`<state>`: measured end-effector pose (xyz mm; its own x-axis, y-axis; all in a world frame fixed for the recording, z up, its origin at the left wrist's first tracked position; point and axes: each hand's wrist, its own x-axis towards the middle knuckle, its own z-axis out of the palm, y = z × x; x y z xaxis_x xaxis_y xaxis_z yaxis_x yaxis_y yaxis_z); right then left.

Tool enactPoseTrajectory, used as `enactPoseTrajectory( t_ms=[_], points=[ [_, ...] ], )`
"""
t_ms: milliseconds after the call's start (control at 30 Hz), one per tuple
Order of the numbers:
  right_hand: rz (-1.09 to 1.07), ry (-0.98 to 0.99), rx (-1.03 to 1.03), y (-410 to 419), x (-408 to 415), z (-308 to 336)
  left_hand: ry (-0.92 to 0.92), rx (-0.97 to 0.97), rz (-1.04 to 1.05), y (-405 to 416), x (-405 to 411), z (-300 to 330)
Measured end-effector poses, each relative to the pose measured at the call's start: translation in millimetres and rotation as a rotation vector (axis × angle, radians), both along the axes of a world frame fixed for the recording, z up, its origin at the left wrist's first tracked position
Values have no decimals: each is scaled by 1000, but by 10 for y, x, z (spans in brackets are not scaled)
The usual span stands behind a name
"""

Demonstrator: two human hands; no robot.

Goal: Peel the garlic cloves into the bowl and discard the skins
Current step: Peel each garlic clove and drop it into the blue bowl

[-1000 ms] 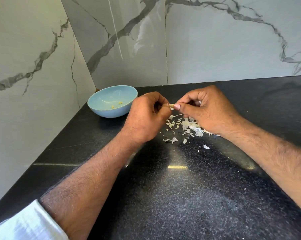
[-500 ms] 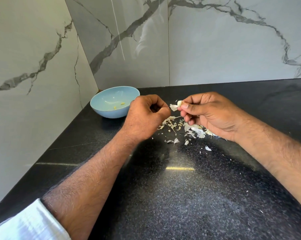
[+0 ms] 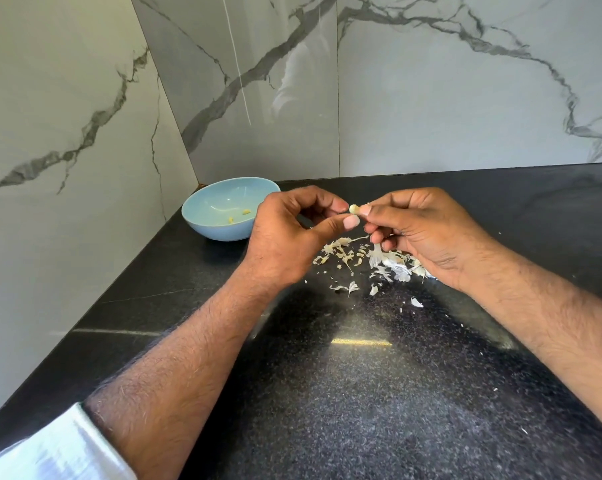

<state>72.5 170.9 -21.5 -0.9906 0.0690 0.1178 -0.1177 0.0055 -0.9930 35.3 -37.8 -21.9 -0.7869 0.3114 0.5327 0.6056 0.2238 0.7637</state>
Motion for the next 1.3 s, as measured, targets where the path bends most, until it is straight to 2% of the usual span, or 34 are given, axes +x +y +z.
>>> enactPoseTrajectory(
  t_ms=[267, 467, 533, 600, 667, 800, 900, 1133, 1300],
  points=[
    [41, 68, 68, -51, 20, -10, -33, -27, 10, -16, -28, -26],
    [102, 42, 89, -39, 48, 43, -143, 78, -39, -27, -52, -36],
    [42, 17, 189, -12, 59, 50, -159, 100, -57, -38, -51, -23],
    [-88, 23, 423, 24, 43, 29, -145, 85, -80, -49, -56, -9],
    [-174, 65, 593, 31, 30, 30, -132, 65, -106, -59, -61, -7],
    [-141, 266, 559, -27, 84, 73, -125, 14, -116, -57, -60, -15],
    [-121, 376, 626, -103, 123, 53, -135, 3, -120, -53, -49, -12],
    [-175, 448, 697, -133, 93, -4, -253, 136, -129, -6, -8, -32],
    [-184, 501, 802, -134, 96, -10, -255, 136, -118, -10, -12, -35]
  ],
)
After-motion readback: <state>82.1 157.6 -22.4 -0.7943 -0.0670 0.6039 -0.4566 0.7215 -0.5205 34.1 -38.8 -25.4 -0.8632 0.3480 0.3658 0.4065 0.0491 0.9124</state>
